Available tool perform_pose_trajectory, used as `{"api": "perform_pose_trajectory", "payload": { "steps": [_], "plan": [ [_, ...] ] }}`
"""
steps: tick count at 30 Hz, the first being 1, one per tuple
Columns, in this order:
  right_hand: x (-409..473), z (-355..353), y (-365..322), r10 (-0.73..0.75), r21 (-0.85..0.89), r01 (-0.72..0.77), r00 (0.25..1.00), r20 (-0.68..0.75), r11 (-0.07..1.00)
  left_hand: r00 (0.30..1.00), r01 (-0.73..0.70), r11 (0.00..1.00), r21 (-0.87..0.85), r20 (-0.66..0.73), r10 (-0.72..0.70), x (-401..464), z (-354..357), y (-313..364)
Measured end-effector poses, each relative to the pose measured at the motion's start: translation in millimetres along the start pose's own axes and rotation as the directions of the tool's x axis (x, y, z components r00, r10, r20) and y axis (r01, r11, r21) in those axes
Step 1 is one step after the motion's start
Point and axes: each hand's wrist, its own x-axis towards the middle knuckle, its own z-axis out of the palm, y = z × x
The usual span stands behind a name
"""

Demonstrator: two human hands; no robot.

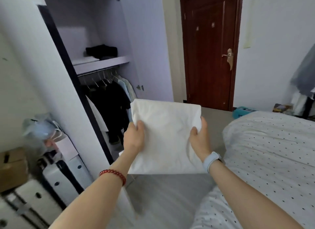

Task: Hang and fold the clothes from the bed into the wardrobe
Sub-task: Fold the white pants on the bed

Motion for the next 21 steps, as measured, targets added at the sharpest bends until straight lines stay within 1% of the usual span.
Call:
{"api": "perform_pose_trajectory", "payload": {
  "steps": [3, 6, 14, 17, 21],
  "plan": [
    [9, 57, -23, -0.023, 0.035, 0.023, 1.000, -0.011, 0.999, 1.000, 0.003, 1.000, -0.012, -0.011, -0.004, 43, -44, -10],
    [22, 97, -35, -0.036, 0.041, 0.037, 0.999, -0.029, 0.998, 1.000, 0.009, 1.000, -0.006, -0.013, -0.009, 79, -68, -17],
    [76, 155, -38, -0.083, 0.014, 0.084, 0.995, -0.050, 0.996, 0.999, -0.003, 1.000, -0.028, -0.040, 0.001, 147, -72, -27],
    [109, 185, -42, -0.097, 0.036, 0.098, 0.995, -0.020, 0.995, 0.996, -0.009, 0.999, -0.036, -0.088, 0.006, 184, -70, -31],
    [178, 228, -43, -0.151, 0.050, 0.149, 0.988, 0.035, 0.988, 0.983, -0.004, 1.000, -0.031, -0.186, -0.002, 255, -57, -32]
  ]
}}
